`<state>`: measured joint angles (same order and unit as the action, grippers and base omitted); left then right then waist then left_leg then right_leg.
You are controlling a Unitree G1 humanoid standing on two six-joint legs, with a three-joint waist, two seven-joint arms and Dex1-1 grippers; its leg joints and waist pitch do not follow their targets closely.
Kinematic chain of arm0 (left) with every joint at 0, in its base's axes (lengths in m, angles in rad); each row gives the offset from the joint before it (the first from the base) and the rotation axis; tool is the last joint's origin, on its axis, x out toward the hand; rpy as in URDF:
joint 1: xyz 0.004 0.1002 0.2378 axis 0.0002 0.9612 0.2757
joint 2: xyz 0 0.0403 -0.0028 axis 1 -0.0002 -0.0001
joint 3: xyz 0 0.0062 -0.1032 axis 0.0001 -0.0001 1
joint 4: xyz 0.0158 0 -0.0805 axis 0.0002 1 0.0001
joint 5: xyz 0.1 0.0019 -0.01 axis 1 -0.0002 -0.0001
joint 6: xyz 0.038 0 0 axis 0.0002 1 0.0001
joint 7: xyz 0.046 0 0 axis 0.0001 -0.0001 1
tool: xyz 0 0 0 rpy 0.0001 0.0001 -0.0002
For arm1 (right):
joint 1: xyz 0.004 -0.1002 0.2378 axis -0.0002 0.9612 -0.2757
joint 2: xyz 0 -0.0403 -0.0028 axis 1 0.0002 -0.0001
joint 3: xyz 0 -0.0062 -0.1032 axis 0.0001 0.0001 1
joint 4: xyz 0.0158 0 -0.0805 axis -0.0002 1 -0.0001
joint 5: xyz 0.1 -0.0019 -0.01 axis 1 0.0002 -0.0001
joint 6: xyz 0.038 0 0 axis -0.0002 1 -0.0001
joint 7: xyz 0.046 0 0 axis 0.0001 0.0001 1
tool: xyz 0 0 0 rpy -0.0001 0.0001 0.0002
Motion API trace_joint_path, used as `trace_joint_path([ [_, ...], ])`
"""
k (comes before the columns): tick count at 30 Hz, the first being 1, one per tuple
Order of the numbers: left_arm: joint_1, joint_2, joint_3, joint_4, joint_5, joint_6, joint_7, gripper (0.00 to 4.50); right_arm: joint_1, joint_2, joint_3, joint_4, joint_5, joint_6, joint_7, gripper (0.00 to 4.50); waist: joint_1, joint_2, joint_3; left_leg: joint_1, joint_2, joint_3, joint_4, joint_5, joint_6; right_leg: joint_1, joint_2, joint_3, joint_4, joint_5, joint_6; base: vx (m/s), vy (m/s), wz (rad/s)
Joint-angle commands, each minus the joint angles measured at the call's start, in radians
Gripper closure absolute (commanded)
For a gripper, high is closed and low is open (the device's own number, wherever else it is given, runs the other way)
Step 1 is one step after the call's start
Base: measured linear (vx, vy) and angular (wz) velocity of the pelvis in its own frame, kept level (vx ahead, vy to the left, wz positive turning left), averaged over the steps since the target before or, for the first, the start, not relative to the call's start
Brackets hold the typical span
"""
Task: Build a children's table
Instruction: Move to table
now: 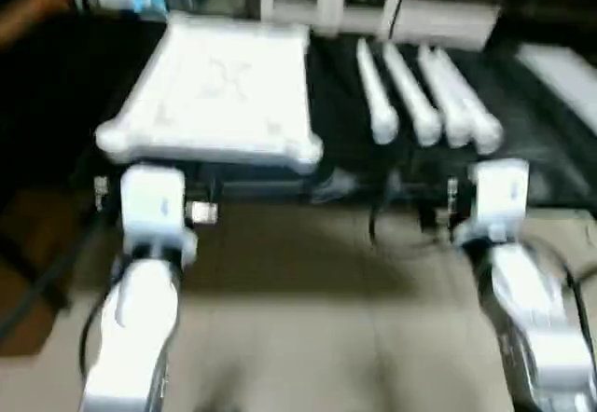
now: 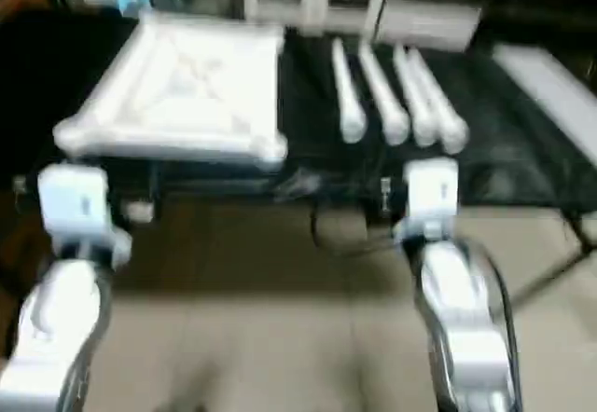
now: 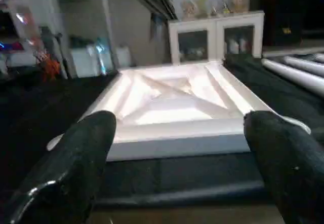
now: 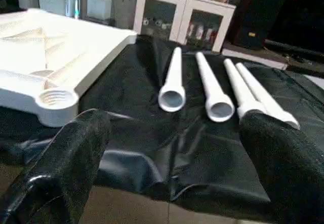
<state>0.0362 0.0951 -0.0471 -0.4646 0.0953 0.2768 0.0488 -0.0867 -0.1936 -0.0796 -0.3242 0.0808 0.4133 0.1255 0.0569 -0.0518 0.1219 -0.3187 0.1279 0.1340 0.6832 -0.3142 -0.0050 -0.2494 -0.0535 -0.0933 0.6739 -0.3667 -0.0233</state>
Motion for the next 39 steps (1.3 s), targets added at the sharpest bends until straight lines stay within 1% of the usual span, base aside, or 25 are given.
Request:
trace_joint_path([
  [1,-0.004,0.002,-0.007,-0.012,0.011,0.000,-0.006,0.00,-0.010,0.000,-0.011,0.001,0.009,0.003,0.006,0.02,0.037,-0.016,-0.039,-0.108,0.011,-0.042,0.051,-0.003,0.077,0.100,-0.208,0.201,-0.226,-0.683,-0.006,0.098,-0.043,0.02],
  [4,0.001,-0.002,-0.007,-0.018,0.014,0.004,-0.009,0.00,-0.011,-0.003,-0.013,0.003,0.014,0.004,0.005,0.02,0.041,0.021,-0.054,-0.097,0.027,-0.029,-0.057,0.224,0.088,0.101,-0.087,0.071,-0.209,-0.267,-0.138,0.138,-0.007,0.09],
  [5,0.000,-0.002,-0.008,-0.020,0.014,0.006,-0.007,0.00,-0.012,-0.004,-0.014,0.002,0.014,0.005,0.006,0.02,0.024,0.063,-0.064,-0.022,0.057,-0.046,-0.114,0.246,0.087,0.071,-0.029,0.011,-0.187,-0.155,-0.096,0.184,0.035,0.19],
  [6,-0.003,-0.001,-0.008,-0.020,0.013,0.007,-0.007,0.00,-0.012,-0.006,-0.012,0.001,0.011,0.002,0.008,0.02,-0.023,0.085,-0.077,0.077,0.145,-0.159,-0.167,0.032,0.206,-0.027,0.025,-0.014,-0.041,-0.127,-0.051,0.196,0.093,0.10],
  [7,-0.006,-0.001,-0.008,-0.020,0.013,0.008,-0.007,0.00,-0.013,-0.008,-0.011,0.000,0.010,-0.001,0.011,0.02,-0.031,0.085,-0.099,0.141,0.183,-0.206,-0.160,-0.012,0.293,-0.088,0.022,0.003,0.023,-0.123,-0.005,0.203,0.050,-0.07],
  [8,-0.011,-0.001,-0.008,-0.019,0.014,0.010,-0.007,0.00,-0.014,-0.010,-0.009,0.000,0.009,-0.001,0.012,0.02,-0.040,0.074,-0.121,0.159,0.187,-0.227,-0.130,0.132,0.422,-0.149,0.006,0.021,0.073,-0.077,0.077,0.203,0.050,-0.07],
  [9,-0.012,-0.002,-0.008,-0.019,0.015,0.011,-0.007,0.00,-0.014,-0.010,-0.009,0.000,0.010,-0.001,0.013,0.02,-0.040,0.064,-0.108,0.128,0.171,-0.211,-0.127,0.249,0.476,-0.189,-0.009,0.038,0.103,-0.014,0.127,0.200,-0.004,-0.13],
  [11,-0.016,-0.002,-0.012,-0.017,0.019,0.011,-0.007,0.00,-0.017,-0.013,-0.006,-0.002,0.013,-0.003,0.023,0.02,-0.049,0.039,-0.088,0.072,0.133,-0.147,-0.160,0.196,0.461,-0.200,-0.015,0.056,0.095,0.125,0.115,0.155,-0.005,-0.17],
  [13,-0.018,-0.001,-0.012,-0.016,0.021,0.010,-0.009,0.00,-0.021,-0.019,0.001,-0.002,0.014,-0.005,0.034,0.02,-0.045,-0.017,-0.064,0.015,0.030,-0.045,-0.159,-0.076,0.329,-0.133,-0.038,0.108,-0.071,0.214,0.046,0.136,-0.067,-0.04],
  [14,-0.019,-0.001,-0.012,-0.014,0.021,0.010,-0.010,0.00,-0.024,-0.025,0.006,-0.002,0.011,-0.006,0.042,0.02,-0.009,-0.040,-0.082,-0.032,-0.062,-0.030,0.034,-0.087,0.181,-0.013,-0.169,0.253,-0.188,-0.462,0.048,0.131,-0.088,0.02],
  [17,-0.023,0.002,-0.009,-0.009,0.021,0.010,-0.012,0.00,-0.031,-0.040,0.017,0.001,0.008,0.000,0.061,0.02,-0.007,-0.025,-0.054,-0.077,-0.038,-0.066,0.052,0.040,0.056,0.014,-0.152,0.241,-0.184,-0.467,-0.099,0.160,-0.056,0.02],
  [20,-0.026,0.003,-0.005,-0.006,0.023,0.012,-0.014,0.00,-0.037,-0.052,0.021,0.006,0.012,0.001,0.076,0.02,-0.011,0.021,-0.041,-0.043,0.018,-0.058,-0.072,0.099,0.049,0.001,-0.082,0.135,-0.208,-0.421,-0.224,0.147,0.031,0.04],
  [22,-0.028,0.004,-0.002,-0.005,0.025,0.013,-0.014,0.00,-0.042,-0.065,0.026,0.009,0.021,0.001,0.098,0.02,-0.048,0.070,-0.039,0.033,0.100,-0.124,-0.174,-0.218,0.044,-0.063,0.010,0.047,-0.117,-0.280,-0.148,0.151,0.113,0.08],
  [23,-0.030,0.004,-0.001,-0.005,0.027,0.014,-0.014,0.00,-0.045,-0.074,0.031,0.009,0.027,0.001,0.114,0.02,-0.066,0.076,-0.081,0.116,0.159,-0.209,-0.195,-0.389,0.093,-0.140,0.011,0.042,0.038,-0.045,-0.015,0.162,0.119,0.07],
  [26,-0.030,0.005,0.002,-0.009,0.030,0.018,-0.015,0.00,-0.047,-0.094,0.053,0.007,0.021,-0.007,0.144,0.02,-0.075,0.061,-0.078,0.110,0.129,-0.184,-0.170,-0.147,0.308,-0.200,-0.007,0.042,0.062,0.076,0.082,0.179,0.059,-0.01],
  [28,-0.030,0.007,0.005,-0.010,0.030,0.019,-0.015,0.00,-0.048,-0.104,0.064,0.004,-0.004,-0.011,0.140,0.02,-0.076,0.039,-0.072,0.067,0.039,-0.171,-0.168,-0.087,0.392,-0.171,-0.017,0.054,-0.016,0.139,0.072,0.144,0.011,0.10],
  [29,-0.030,0.008,0.005,-0.010,0.030,0.019,-0.015,0.00,-0.050,-0.101,0.065,0.003,-0.005,-0.011,0.138,0.02,-0.058,-0.019,-0.081,-0.042,-0.071,-0.119,-0.105,-0.089,0.332,-0.036,-0.088,0.123,-0.122,0.138,0.125,0.128,-0.004,0.21],
  [30,-0.031,0.009,0.006,-0.011,0.030,0.020,-0.016,0.00,-0.051,-0.096,0.063,0.004,-0.001,-0.010,0.135,0.02,-0.029,-0.042,-0.088,-0.104,-0.065,-0.074,0.040,-0.099,0.263,0.040,-0.249,0.183,-0.208,-0.114,0.110,0.134,-0.035,0.49],
  [32,-0.031,0.010,0.005,-0.011,0.029,0.019,-0.018,0.00,-0.052,-0.083,0.055,0.007,0.003,-0.009,0.121,0.02,-0.024,-0.026,-0.076,-0.136,-0.011,-0.085,0.069,0.009,0.142,0.051,-0.272,0.114,-0.219,-0.151,0.023,0.168,-0.020,0.54],
  [33,-0.031,0.010,0.004,-0.012,0.029,0.020,-0.019,0.00,-0.052,-0.082,0.055,0.007,0.002,-0.009,0.118,0.02,-0.016,0.008,-0.065,-0.128,0.021,-0.080,0.034,0.094,0.127,0.054,-0.261,0.049,-0.239,-0.184,-0.088,0.182,0.021,0.54],
  [34,-0.033,0.011,0.000,-0.010,0.029,0.019,-0.025,0.00,-0.052,-0.078,0.047,0.008,0.008,-0.002,0.115,0.02,-0.027,0.041,-0.064,-0.051,0.049,-0.082,-0.034,0.102,0.063,0.010,-0.183,0.061,-0.218,-0.236,-0.141,0.182,0.058,0.37],
  [35,-0.036,0.010,-0.007,-0.007,0.028,0.020,-0.033,0.00,-0.049,-0.078,0.042,0.008,0.014,0.004,0.115,0.02,-0.052,0.058,-0.054,0.001,0.061,-0.084,-0.123,0.105,0.046,0.001,-0.040,-0.022,-0.159,-0.181,-0.165,0.182,0.058,0.37],
  [36,-0.037,0.010,-0.009,-0.007,0.028,0.020,-0.035,0.00,-0.048,-0.078,0.042,0.007,0.015,0.004,0.115,0.02,-0.069,0.094,-0.074,0.107,0.128,-0.164,-0.164,-0.104,0.117,-0.126,0.019,-0.006,-0.010,-0.117,-0.095,0.183,0.092,0.23],
  [37,-0.040,0.010,-0.014,-0.003,0.027,0.021,-0.038,0.00,-0.042,-0.081,0.043,0.004,0.015,0.004,0.116,0.02,-0.068,0.081,-0.095,0.139,0.156,-0.196,-0.154,-0.091,0.159,-0.157,0.008,0.013,0.030,-0.082,-0.041,0.208,0.078,0.23],
  [39,-0.041,0.010,-0.016,0.000,0.027,0.021,-0.040,0.00,-0.038,-0.082,0.044,0.002,0.015,0.004,0.116,0.02,-0.053,0.073,-0.083,0.111,0.135,-0.163,-0.148,0.085,0.255,-0.209,-0.008,0.026,0.072,0.063,0.085,0.204,0.066,0.15],
])
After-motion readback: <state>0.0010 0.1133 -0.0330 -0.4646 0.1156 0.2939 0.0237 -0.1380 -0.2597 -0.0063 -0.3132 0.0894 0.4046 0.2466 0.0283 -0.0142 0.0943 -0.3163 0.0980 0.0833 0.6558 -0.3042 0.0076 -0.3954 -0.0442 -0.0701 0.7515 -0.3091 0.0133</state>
